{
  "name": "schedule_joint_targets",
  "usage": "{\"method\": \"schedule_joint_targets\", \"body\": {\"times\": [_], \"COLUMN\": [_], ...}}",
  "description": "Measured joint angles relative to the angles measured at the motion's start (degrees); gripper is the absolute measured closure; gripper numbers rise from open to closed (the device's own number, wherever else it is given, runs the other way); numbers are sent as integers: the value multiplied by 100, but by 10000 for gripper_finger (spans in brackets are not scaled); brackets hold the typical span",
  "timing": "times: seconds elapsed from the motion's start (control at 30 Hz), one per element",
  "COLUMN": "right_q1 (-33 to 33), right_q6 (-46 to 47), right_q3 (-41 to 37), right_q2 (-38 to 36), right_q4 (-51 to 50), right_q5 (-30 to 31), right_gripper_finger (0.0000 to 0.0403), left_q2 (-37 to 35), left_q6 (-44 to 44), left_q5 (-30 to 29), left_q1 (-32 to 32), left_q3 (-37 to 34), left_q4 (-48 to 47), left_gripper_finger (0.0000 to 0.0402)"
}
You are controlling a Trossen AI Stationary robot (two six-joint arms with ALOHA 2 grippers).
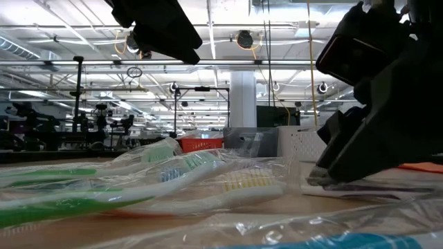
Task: Pick & Place Toothbrushes
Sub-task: Put the purple toothbrush into the orange bin
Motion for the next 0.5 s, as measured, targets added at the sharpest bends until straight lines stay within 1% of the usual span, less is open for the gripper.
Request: {"method": "schedule_joint_targets", "body": {"times": [0.13, 0.2, 0.3, 0.33, 0.5], "right_q1": [0, -2, -2, -2, -38], "right_q6": [132, 152, 121, 93, 43], "right_q3": [7, 7, 7, 7, 9], "right_q2": [-1, -1, -1, -5, -9], "right_q4": [-104, -127, -114, -99, -61], "right_q5": [21, 23, 23, 23, 9], "right_gripper_finger": [287, 317, 378, 390, 401], "left_q2": [0, 0, 0, 0, 0], "left_q6": [0, 0, 0, 0, 0], "left_q5": [1, 1, 0, 0, 0], "left_q1": [0, 0, 0, 1, 0], "left_q3": [0, 0, 0, 0, 0], "left_q4": [0, -2, -2, -2, -2], "left_gripper_finger": [176, 176, 176, 176, 176]}}
